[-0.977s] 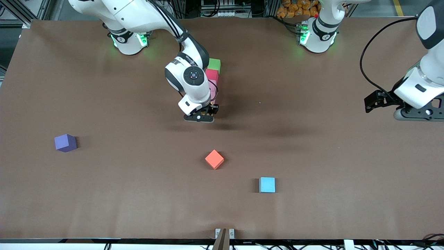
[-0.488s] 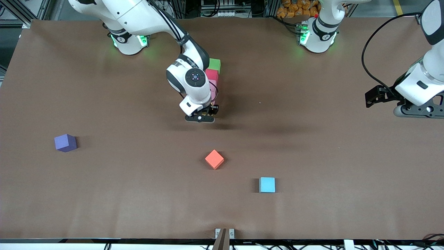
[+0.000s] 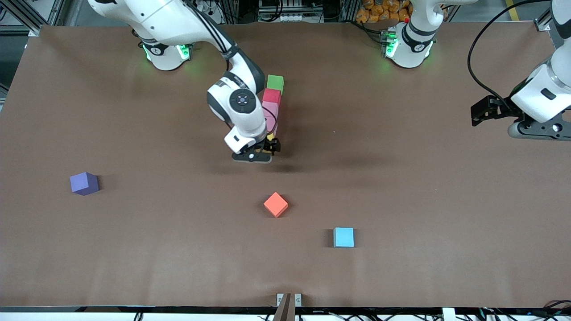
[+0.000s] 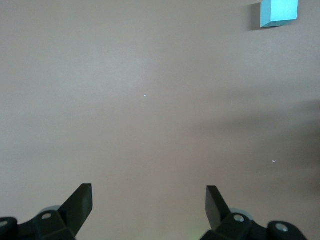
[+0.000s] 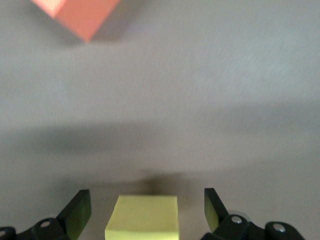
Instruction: Arrange blocks into number 1
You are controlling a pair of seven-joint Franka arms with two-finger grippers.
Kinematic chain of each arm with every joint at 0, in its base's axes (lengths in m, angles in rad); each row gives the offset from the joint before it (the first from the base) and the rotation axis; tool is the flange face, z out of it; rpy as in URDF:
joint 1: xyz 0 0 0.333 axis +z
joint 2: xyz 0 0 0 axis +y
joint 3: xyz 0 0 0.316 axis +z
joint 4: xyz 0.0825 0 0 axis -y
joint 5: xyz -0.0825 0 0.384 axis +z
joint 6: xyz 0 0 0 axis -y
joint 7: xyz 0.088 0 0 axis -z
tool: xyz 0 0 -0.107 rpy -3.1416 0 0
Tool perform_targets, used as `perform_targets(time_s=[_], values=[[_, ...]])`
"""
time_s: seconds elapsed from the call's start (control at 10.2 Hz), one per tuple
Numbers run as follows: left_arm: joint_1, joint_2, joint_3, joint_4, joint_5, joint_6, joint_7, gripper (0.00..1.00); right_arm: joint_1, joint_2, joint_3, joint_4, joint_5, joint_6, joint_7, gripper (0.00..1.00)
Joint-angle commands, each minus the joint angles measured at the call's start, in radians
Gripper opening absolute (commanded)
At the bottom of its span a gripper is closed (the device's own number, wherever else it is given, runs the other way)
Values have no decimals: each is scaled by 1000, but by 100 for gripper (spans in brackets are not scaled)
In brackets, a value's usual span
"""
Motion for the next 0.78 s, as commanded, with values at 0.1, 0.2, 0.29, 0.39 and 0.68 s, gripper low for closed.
perform_targets(time_s=[0.1, 0.2, 0.29, 0.39, 0.68], values=[[15, 4, 7, 30, -19, -24, 23, 100, -71, 5, 15, 156, -16, -125, -12, 100], [17, 1, 10, 30, -19, -24, 24, 100, -76, 43, 15, 251, -16, -193, -30, 100], [17, -2, 10, 30, -18, -24, 20, 100, -70, 85, 15, 320, -20, -225, -65, 100], [20, -2, 12, 30, -19, -24, 18, 100, -69, 117, 15, 368, -21, -222, -123, 100], [29, -14, 1, 30, -22, -25, 8, 100, -55, 195, 15, 456, -30, -210, -330, 100]])
